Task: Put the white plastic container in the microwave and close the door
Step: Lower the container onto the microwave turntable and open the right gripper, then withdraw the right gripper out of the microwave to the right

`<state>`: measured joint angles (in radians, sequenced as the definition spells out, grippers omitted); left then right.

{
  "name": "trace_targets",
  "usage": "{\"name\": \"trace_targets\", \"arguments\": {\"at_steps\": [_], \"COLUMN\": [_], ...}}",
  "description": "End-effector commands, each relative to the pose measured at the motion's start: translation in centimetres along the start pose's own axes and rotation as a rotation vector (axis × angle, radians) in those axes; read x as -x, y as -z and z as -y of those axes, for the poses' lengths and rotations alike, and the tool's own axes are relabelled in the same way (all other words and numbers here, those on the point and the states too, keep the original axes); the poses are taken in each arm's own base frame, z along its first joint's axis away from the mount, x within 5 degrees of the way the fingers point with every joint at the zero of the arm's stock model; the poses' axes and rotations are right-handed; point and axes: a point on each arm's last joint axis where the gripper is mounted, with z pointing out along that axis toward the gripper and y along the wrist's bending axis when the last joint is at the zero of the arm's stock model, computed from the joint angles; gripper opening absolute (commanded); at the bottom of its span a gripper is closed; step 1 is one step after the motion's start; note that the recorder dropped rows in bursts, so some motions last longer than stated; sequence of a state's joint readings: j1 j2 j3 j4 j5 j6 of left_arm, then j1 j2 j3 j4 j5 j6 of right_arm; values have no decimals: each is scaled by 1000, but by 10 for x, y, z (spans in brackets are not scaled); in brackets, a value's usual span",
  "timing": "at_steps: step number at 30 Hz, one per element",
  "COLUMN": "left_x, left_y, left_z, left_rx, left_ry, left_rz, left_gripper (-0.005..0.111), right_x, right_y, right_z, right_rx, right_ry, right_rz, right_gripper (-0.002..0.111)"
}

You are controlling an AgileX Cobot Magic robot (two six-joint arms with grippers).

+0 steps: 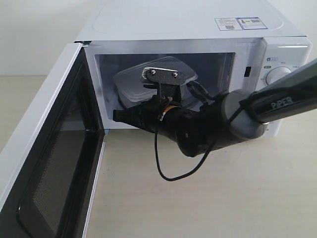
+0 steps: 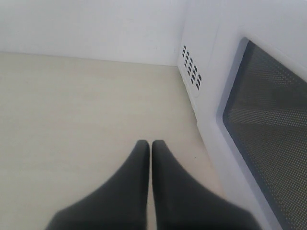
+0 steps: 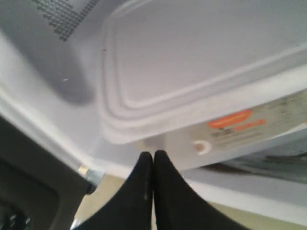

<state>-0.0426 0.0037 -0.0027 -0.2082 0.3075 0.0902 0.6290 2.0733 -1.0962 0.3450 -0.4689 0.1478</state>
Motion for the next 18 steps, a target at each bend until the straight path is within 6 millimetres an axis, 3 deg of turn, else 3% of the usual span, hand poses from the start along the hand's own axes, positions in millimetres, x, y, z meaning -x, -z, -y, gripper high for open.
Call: {"name": "trace_targets", "arguments": {"at_steps": [1, 11, 14, 18], "left_x": [-1, -1, -1, -1], "left_y": [0, 0, 0, 0], "left_z": [0, 0, 0, 0], "left_rx": [0, 0, 0, 0], "left_ry": [20, 20, 20, 20], "left_rz": [3, 3, 3, 3], "left_gripper": [4, 4, 4, 4], "right_x": [2, 0, -2, -14], "right_y": [-9, 0, 16, 52], "right_z": [3, -4, -12, -19], "right_rx": [-28, -13, 13, 45], "right_ry": [-8, 56, 121, 163], "right_rz": [43, -93, -78, 4], "right_gripper": [0, 0, 0, 0]}}
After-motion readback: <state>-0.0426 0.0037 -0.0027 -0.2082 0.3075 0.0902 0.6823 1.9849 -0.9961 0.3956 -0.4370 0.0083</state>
